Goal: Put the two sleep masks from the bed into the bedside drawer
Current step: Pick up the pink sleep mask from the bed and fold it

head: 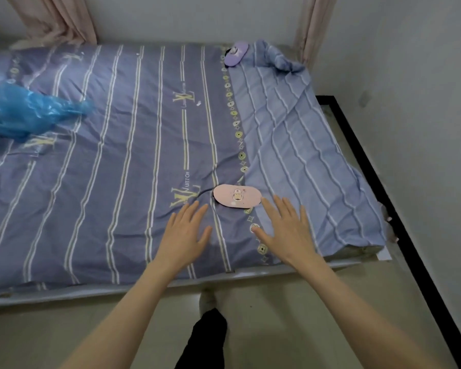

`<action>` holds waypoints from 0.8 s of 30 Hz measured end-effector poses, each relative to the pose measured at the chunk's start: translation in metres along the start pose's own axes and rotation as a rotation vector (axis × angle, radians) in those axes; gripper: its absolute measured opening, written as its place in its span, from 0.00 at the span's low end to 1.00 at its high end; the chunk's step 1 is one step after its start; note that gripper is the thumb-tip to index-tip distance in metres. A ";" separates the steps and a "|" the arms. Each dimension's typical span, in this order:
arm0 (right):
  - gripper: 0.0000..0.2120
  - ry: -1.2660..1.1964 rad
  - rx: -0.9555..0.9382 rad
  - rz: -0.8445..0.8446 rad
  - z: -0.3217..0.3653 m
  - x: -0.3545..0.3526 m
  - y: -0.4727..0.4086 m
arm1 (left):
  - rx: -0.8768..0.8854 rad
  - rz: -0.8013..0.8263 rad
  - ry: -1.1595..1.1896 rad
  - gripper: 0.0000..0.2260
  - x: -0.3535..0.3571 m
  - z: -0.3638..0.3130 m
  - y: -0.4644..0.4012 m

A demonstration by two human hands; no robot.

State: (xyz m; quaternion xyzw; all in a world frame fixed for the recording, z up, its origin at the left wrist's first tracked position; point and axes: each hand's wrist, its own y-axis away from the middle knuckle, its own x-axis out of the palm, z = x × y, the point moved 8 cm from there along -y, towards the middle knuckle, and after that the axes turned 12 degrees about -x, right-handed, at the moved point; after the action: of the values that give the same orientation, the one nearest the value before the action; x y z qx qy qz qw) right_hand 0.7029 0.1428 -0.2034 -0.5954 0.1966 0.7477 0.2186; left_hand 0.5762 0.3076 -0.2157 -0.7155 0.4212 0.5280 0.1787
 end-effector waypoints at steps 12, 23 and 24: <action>0.30 -0.167 0.010 0.186 -0.094 0.146 -0.142 | 0.000 0.253 -0.127 0.24 0.145 0.009 -0.170; 0.35 -0.164 -0.246 0.329 -0.128 0.260 -0.213 | 0.003 0.325 -0.158 0.25 0.261 0.003 -0.239; 0.36 -0.143 -0.265 0.347 -0.129 0.267 -0.212 | 0.004 0.323 -0.174 0.26 0.263 0.006 -0.243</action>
State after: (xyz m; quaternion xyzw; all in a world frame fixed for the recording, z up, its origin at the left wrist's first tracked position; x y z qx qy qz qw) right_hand 0.8736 0.2715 -0.4985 -0.5215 0.1801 0.8338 0.0202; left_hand 0.7882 0.3443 -0.5024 -0.5899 0.5147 0.6087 0.1287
